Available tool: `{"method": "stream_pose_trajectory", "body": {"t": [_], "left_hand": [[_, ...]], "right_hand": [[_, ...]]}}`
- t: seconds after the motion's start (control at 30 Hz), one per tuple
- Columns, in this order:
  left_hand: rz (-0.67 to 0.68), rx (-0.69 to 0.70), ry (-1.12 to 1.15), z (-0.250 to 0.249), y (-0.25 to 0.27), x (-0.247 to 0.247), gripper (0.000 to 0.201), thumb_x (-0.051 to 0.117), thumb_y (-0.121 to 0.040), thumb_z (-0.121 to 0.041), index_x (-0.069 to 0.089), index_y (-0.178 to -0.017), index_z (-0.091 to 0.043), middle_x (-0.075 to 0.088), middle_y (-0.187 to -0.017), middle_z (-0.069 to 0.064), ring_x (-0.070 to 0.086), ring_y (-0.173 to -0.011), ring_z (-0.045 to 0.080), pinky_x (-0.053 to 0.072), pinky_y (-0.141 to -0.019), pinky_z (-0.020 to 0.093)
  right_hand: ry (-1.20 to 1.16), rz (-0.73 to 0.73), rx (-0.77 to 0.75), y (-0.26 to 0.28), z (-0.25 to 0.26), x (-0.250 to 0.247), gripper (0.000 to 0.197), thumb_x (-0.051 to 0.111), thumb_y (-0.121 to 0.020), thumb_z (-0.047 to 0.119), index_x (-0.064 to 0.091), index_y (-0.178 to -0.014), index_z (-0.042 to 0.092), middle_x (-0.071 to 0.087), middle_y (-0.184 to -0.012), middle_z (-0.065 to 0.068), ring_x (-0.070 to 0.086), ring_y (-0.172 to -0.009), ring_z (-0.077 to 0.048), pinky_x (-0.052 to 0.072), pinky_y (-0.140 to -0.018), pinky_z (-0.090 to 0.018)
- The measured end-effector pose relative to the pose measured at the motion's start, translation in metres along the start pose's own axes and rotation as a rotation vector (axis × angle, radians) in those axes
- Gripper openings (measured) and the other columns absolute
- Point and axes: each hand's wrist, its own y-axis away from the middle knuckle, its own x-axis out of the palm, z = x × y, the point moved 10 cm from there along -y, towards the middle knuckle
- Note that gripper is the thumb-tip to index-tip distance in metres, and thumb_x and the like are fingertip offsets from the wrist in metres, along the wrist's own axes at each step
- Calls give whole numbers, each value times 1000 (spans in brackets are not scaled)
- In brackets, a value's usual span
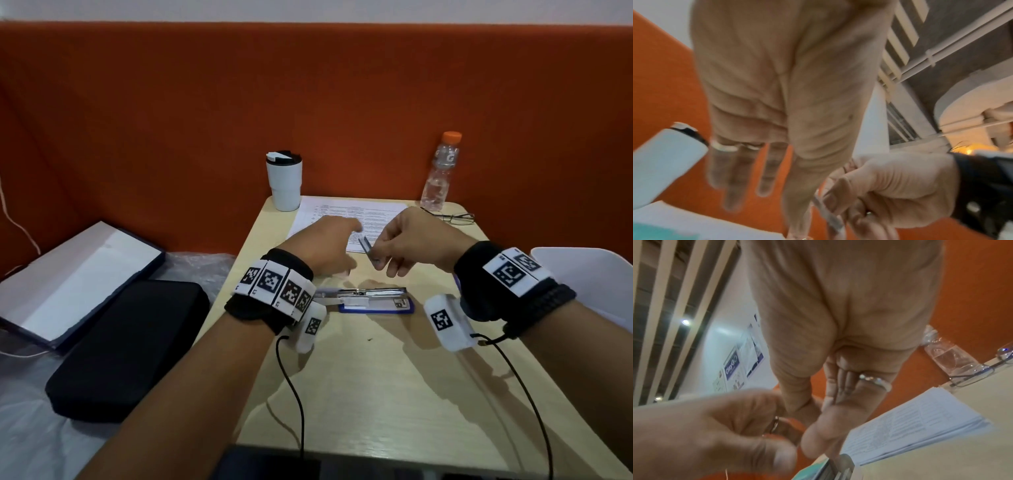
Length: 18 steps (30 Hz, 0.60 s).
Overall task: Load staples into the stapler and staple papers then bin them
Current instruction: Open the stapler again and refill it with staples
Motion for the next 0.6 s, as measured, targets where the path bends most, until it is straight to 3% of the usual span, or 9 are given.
{"method": "stream_pose_trajectory", "body": {"t": [0.1, 0.17, 0.23, 0.37, 0.53, 0.6], "left_hand": [[-11, 84, 124, -30, 7, -7, 38, 66, -100, -28, 62, -138, -28, 70, -124, -4, 72, -94, 11, 58, -76, 28], [-34, 113, 137, -43, 11, -12, 20, 62, -102, -27, 74, -117, -25, 77, -101, -3, 75, -79, 7, 64, -73, 35], [-66, 98, 186, -48, 14, -16, 14, 64, -101, -21, 78, -102, -20, 78, -85, -1, 75, -70, 4, 65, -74, 39], [-91, 62, 317, -51, 20, -18, 8, 71, -97, -12, 79, -95, -14, 79, -76, 0, 77, -71, 6, 66, -76, 38], [-75, 55, 442, -47, 26, -5, 10, 74, -93, -12, 79, -87, -19, 79, -75, 1, 79, -81, 21, 64, -78, 56], [-71, 48, 459, -47, 29, -2, 8, 75, -92, -10, 80, -89, -16, 79, -75, 3, 79, -79, 20, 65, -75, 46]], "right_hand": [[34, -37, -87, 17, 5, -8, 12, 77, -86, 7, 80, -78, -2, 80, -78, -15, 73, -61, -24, 57, -54, -30], [61, -74, -132, 28, 6, -13, 14, 78, -87, 10, 79, -77, 1, 79, -75, -12, 72, -59, -21, 56, -54, -33], [56, -99, -157, 37, 6, -18, 15, 77, -89, 12, 78, -79, 1, 79, -75, -11, 69, -59, -18, 55, -55, -34], [-46, -42, -176, 51, -1, -22, 18, 77, -94, 19, 78, -92, 2, 81, -86, -11, 68, -68, -13, 58, -59, -30], [-232, 82, -139, 57, -19, -15, 15, 76, -97, 15, 76, -100, 0, 81, -99, -20, 76, -88, -23, 64, -76, -32], [-268, 131, -133, 56, -22, -9, 15, 78, -94, 12, 77, -101, -1, 80, -100, -24, 74, -86, -26, 64, -76, -29]]}}
